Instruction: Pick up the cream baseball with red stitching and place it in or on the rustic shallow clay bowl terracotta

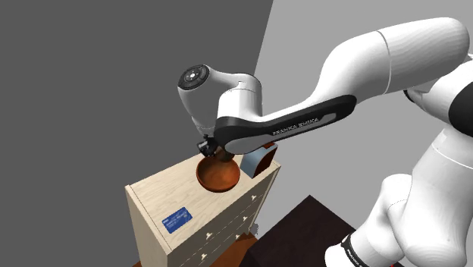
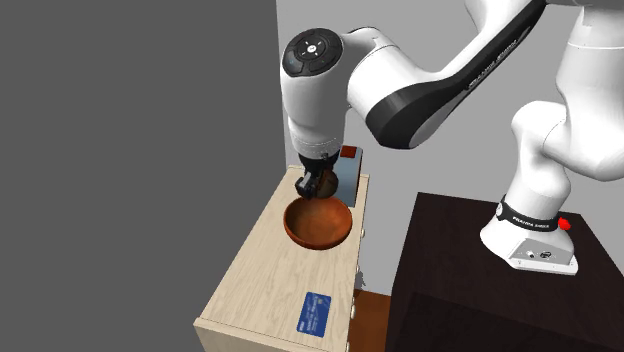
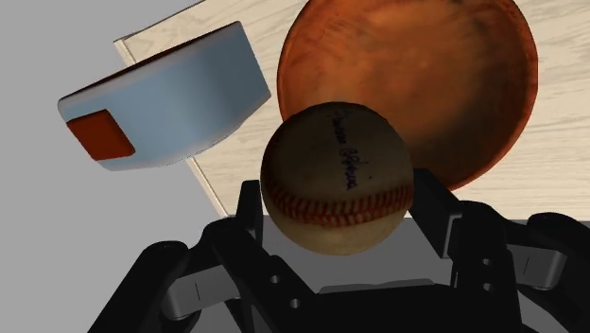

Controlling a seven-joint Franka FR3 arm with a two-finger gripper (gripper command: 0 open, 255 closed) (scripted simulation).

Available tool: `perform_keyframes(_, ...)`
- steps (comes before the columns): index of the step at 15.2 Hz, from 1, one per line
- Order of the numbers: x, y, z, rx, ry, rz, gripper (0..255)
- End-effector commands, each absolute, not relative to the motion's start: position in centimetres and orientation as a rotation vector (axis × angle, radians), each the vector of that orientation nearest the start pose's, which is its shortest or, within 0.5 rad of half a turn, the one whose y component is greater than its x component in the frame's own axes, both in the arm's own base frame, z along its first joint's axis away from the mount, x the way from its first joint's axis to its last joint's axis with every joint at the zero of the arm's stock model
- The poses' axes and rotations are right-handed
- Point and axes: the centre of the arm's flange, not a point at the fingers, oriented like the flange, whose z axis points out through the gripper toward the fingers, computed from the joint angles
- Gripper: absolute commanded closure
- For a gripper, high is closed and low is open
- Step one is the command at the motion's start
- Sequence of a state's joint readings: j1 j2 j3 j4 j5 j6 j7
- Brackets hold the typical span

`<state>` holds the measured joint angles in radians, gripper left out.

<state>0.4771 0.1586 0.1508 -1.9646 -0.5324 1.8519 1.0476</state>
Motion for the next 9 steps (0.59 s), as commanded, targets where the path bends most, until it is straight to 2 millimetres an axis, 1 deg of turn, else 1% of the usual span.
perform_keyframes(1, 48.0, 29.8, 37.3, 2.616, -0.26, 0.23, 255)
perform_keyframes(9, 48.0, 29.8, 33.0, 2.616, -0.26, 0.23, 255)
